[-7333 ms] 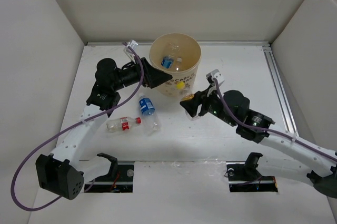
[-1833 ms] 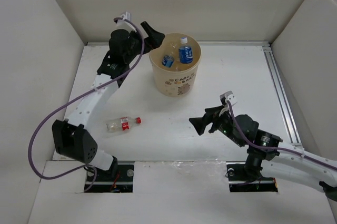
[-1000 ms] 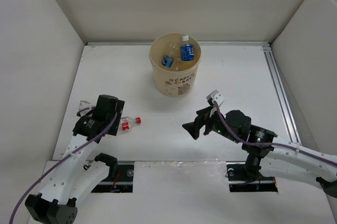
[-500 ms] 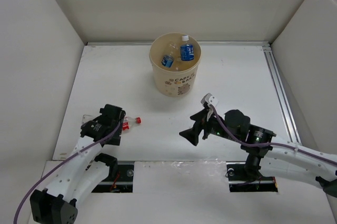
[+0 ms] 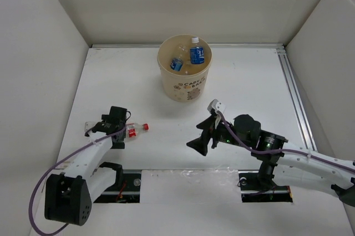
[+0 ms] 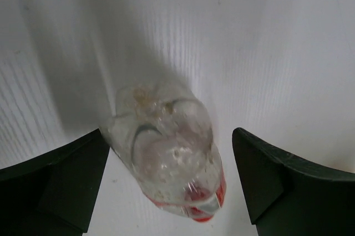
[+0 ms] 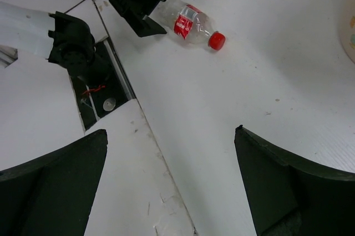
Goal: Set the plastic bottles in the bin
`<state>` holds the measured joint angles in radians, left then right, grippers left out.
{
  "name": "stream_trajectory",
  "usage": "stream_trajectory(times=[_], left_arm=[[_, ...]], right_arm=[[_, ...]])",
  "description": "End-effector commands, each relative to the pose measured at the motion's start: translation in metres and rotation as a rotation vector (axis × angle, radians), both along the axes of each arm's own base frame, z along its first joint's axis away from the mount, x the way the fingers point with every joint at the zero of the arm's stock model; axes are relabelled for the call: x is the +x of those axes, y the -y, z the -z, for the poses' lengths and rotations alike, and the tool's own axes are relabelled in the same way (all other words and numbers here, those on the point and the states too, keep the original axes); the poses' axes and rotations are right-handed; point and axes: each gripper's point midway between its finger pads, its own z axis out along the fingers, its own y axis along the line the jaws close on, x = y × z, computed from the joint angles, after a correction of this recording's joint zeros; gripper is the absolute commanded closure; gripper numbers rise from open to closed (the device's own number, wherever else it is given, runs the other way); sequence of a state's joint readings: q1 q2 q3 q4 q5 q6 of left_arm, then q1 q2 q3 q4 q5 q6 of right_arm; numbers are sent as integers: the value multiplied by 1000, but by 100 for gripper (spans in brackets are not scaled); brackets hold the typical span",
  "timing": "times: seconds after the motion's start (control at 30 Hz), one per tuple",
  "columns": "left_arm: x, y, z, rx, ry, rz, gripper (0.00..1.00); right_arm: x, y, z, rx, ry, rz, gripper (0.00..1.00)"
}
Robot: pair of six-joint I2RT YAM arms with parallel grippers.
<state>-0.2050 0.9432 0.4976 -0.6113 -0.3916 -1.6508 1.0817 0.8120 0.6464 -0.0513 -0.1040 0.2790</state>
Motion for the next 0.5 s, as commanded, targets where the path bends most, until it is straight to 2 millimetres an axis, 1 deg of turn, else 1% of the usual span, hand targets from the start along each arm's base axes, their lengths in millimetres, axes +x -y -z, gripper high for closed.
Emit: stream_trajectory(times=[0.0,0.03,0.07,0.1,0.13,0.17,0.2,0.23,0.27,0.3,0.33,0.37,0.4,0.43,0.47], left_arm=[[11,-21,12,36,35,-85,15],[13,-19,20,25,25,-63,23],[15,-20,21,19,26,-62,39],[14,-23,26,23,16,-66,45],[17,-21,28,15,18,-63,50],[16,-21,30,24,13,-43,55],[24,-16,26,26,6,19,83],[31,-15,19,24,28,19,83],[35,-15,11,35,30,41,92],[40,-14,3,58,28,87,99],[45,-14,-6,69,34,109,100],[60,-6,-34,83,100,161,100],[67,-3,-50,104,136,205,100],[71,-1,-65,157,151,293,100],[78,3,-88,182,218,348,100]], right_arm=[[-2,-6,-45,107,71,-27,0],[-2,-6,-43,98,66,-27,0],[-2,-6,-43,98,66,-27,0],[-3,-5,-46,99,66,-27,0],[-2,-6,-41,83,58,-27,0],[-2,-6,-46,89,71,-28,0],[-3,-14,-40,59,80,-67,0],[-3,-14,-40,58,80,-67,0],[-3,-16,-34,42,79,-78,0],[-4,-20,-34,33,82,-95,0],[-2,-27,-28,11,67,-108,0],[0,-31,-25,-1,59,-108,0],[0,-34,-18,-21,56,-122,0],[0,-39,-23,-17,65,-138,0],[1,-44,-17,-36,51,-148,0]])
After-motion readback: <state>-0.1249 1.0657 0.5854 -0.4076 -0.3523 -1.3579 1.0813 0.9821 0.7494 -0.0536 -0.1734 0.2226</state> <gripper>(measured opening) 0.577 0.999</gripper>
